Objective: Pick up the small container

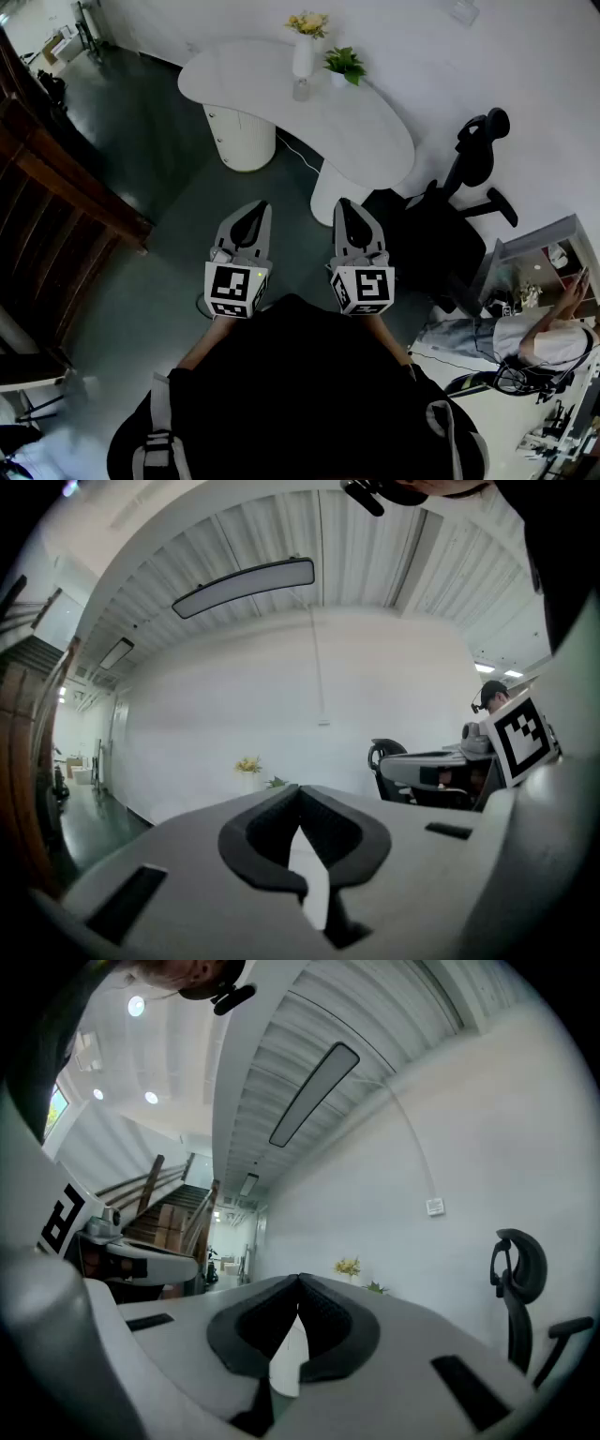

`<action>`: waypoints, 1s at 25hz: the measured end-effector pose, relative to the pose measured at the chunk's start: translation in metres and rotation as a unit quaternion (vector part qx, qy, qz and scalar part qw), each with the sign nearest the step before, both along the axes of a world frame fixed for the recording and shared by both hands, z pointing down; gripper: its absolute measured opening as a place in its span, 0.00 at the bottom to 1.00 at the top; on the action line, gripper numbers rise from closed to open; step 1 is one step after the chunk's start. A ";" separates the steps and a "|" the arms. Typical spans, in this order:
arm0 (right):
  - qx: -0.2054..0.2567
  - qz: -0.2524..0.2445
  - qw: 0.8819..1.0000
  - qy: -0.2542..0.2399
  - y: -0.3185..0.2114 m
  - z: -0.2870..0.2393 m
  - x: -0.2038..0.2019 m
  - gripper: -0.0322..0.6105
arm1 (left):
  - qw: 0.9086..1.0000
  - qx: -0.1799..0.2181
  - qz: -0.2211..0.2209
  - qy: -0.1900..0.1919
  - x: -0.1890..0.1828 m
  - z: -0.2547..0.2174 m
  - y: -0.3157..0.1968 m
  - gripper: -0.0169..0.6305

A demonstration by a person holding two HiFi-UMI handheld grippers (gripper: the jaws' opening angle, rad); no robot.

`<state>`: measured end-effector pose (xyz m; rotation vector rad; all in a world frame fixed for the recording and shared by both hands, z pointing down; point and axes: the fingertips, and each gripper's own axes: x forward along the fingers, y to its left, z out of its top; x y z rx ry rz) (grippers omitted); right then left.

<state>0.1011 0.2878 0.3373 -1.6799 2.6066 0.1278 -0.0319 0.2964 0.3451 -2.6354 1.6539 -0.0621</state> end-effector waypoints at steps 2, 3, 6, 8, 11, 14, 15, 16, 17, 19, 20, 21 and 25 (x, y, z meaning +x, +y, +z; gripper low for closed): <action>0.003 -0.001 1.000 0.001 -0.001 0.001 -0.007 0.08 | 1.000 0.003 0.004 -0.009 -0.004 0.000 -0.002 0.04; 0.004 -0.001 1.000 0.001 -0.001 0.001 -0.009 0.08 | 1.000 0.004 0.005 -0.010 -0.006 0.000 -0.002 0.04; 0.005 0.005 1.000 0.000 -0.003 0.002 -0.015 0.08 | 1.000 0.002 0.009 -0.007 -0.012 0.001 -0.004 0.04; 0.006 0.008 1.000 -0.007 -0.005 0.002 -0.020 0.08 | 1.000 0.001 0.014 -0.006 -0.017 0.002 -0.007 0.04; 0.006 0.015 1.000 -0.017 -0.009 0.005 -0.026 0.08 | 1.000 -0.003 0.024 -0.004 -0.023 0.006 -0.010 0.04; 0.003 0.026 0.999 -0.020 -0.009 0.011 -0.032 0.08 | 0.999 -0.006 0.031 -0.006 -0.030 0.011 -0.012 0.04; 0.001 0.029 0.999 -0.020 -0.009 0.012 -0.034 0.09 | 0.999 -0.008 0.033 -0.006 -0.033 0.013 -0.013 0.04; -0.001 0.030 0.999 -0.019 -0.009 0.014 -0.036 0.09 | 0.999 -0.011 0.034 -0.005 -0.035 0.014 -0.015 0.04; -0.004 0.030 0.999 -0.016 -0.010 0.015 -0.038 0.09 | 0.999 -0.014 0.035 -0.004 -0.037 0.015 -0.016 0.04; -0.008 0.029 0.999 -0.015 -0.014 0.019 -0.040 0.09 | 0.999 -0.018 0.036 -0.002 -0.040 0.017 -0.021 0.04; -0.009 0.029 0.999 -0.016 -0.017 0.020 -0.041 0.09 | 0.999 -0.020 0.036 -0.002 -0.041 0.019 -0.023 0.04; -0.010 0.030 0.999 -0.016 -0.019 0.021 -0.041 0.09 | 0.999 -0.023 0.037 -0.001 -0.042 0.021 -0.026 0.04; -0.010 0.033 0.999 -0.016 -0.035 0.020 -0.043 0.09 | 0.999 -0.021 0.039 -0.002 -0.045 0.022 -0.039 0.04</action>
